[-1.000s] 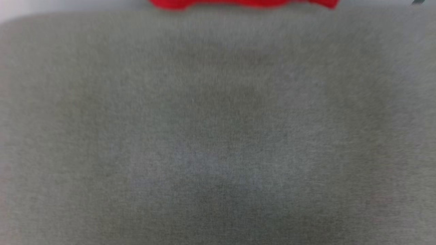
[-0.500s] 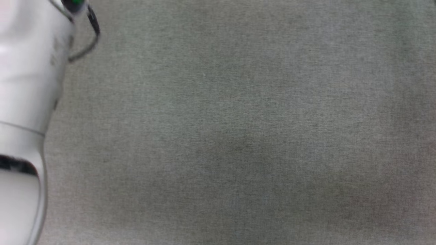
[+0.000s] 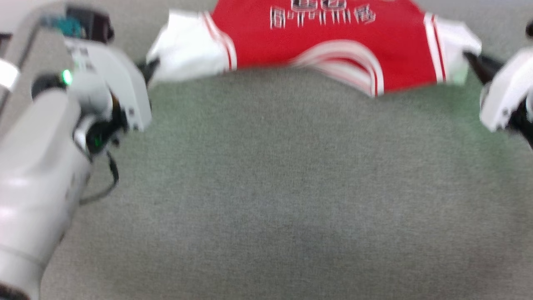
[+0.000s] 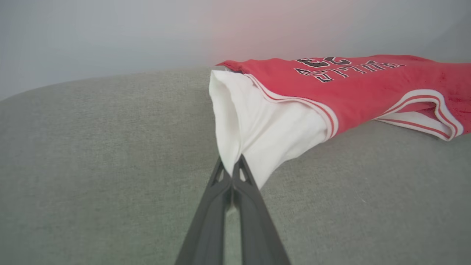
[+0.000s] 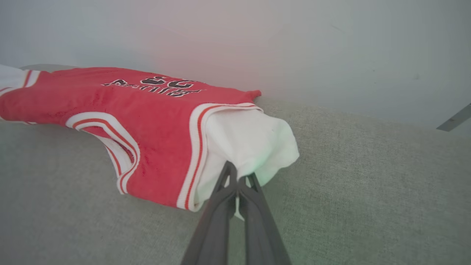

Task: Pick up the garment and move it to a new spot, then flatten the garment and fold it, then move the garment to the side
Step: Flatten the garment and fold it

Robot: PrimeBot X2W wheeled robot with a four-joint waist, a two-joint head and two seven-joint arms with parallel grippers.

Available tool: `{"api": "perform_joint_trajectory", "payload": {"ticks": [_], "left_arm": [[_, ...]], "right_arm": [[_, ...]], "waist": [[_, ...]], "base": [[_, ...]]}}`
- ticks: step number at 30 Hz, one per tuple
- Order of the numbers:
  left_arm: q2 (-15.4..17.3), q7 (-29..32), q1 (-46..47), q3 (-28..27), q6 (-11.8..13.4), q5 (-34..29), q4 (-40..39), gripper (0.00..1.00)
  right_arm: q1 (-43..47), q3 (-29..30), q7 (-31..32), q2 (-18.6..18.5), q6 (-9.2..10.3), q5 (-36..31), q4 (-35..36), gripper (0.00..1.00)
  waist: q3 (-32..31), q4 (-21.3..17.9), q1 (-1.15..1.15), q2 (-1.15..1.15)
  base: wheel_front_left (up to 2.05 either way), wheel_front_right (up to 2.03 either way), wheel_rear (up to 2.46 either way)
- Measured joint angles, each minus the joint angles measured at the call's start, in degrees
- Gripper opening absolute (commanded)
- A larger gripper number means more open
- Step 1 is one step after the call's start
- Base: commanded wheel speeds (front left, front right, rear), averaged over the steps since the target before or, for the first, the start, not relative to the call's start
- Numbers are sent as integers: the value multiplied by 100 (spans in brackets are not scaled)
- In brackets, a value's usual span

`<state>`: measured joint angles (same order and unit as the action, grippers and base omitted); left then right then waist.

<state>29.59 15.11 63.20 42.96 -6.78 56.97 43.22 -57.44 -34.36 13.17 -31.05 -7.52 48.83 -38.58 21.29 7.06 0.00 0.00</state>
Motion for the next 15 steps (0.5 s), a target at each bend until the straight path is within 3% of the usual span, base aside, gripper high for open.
{"api": "perform_joint_trajectory", "payload": {"ticks": [6,15], "left_arm": [[612,449,-1257,46,457,309,-1055,0],[1715,709,-3461,-122,1735,984,-3565,0]], "right_arm": [[1254,-4,509,-498,0,509,818,0],[3059,171,1040,-1245,0,820,2048,0]], "waist": [[-586,-33,0,0],[-1296,-63,0,0]], "base": [[0,0,0],[0,0,0]]}}
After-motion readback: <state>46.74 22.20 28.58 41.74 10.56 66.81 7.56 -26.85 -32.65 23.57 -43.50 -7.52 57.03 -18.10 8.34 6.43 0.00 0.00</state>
